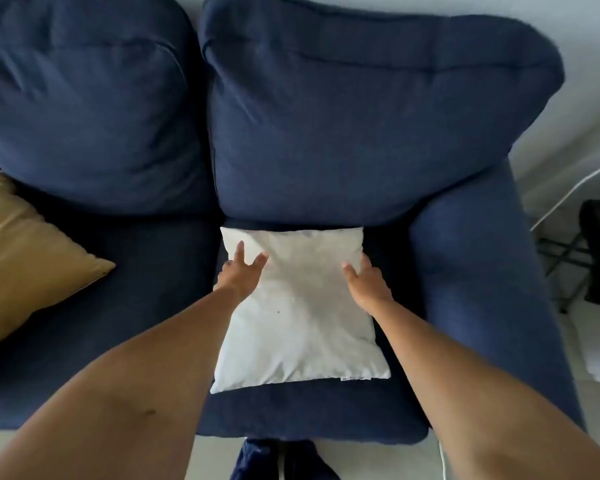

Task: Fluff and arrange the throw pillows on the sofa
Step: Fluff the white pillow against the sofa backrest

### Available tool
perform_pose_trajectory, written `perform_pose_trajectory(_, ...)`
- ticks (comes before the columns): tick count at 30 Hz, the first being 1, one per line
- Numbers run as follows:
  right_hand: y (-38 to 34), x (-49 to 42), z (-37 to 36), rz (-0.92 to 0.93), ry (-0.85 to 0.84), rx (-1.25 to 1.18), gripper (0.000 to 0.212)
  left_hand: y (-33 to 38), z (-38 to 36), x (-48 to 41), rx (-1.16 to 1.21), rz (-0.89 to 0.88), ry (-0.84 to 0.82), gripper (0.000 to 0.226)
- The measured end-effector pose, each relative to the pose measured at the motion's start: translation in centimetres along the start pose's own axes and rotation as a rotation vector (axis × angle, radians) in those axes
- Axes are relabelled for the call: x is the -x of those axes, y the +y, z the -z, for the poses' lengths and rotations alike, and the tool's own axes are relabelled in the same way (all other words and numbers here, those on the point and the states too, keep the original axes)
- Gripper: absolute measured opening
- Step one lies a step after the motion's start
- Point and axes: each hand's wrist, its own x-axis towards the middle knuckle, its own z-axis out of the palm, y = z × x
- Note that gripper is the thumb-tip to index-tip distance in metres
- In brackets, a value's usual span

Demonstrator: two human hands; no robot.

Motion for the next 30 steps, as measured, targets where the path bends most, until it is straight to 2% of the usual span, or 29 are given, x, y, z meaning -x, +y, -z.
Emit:
perform_pose_trajectory(4,1.7,-2.5,-2.7,-0.091,-0.002,-0.011,0.073,-2.6,-2.1,-3.1,0.042,0.090,0.001,0.086)
perform_pose_trajectory(7,2.4,-4.1,-4.3,-0.122,0.055,-0.018,0.075,-4.3,-3.5,-4.5,0.189,0.131,-0.003,0.088)
perform_pose_trajectory(10,2.6,-5.5,-5.4,-0.143,0.033,-0.128,0.075,-5.0,-4.1,-5.2,0.294,0.126,0.001,0.091)
perform_pose_trajectory(13,2.5,-5.8,-5.8,-0.135,0.060,-0.177,0.076,-4.7,-4.4,-5.1,0.358,0.101,0.035,0.092)
perform_pose_trajectory(16,2.5,-5.7,-5.7,-0.118,0.088,-0.196,0.076,-3.7,-4.3,-4.9,0.433,0.030,0.093,0.084)
perform_pose_trajectory(21,2.1,-4.9,-4.5,-0.153,0.120,-0.282,0.067,-0.7,-3.5,-4.3,0.404,-0.069,0.114,0.072)
perform_pose_trajectory(25,1.1,-2.9,-2.9,-0.074,0.271,-0.366,0.063,1.6,-2.3,-1.9,0.427,-0.187,0.194,0.066)
perform_pose_trajectory(30,-0.1,-0.4,0.5,0.132,0.568,-0.502,0.055,3.5,-0.8,1.3,0.430,-0.331,0.366,0.062)
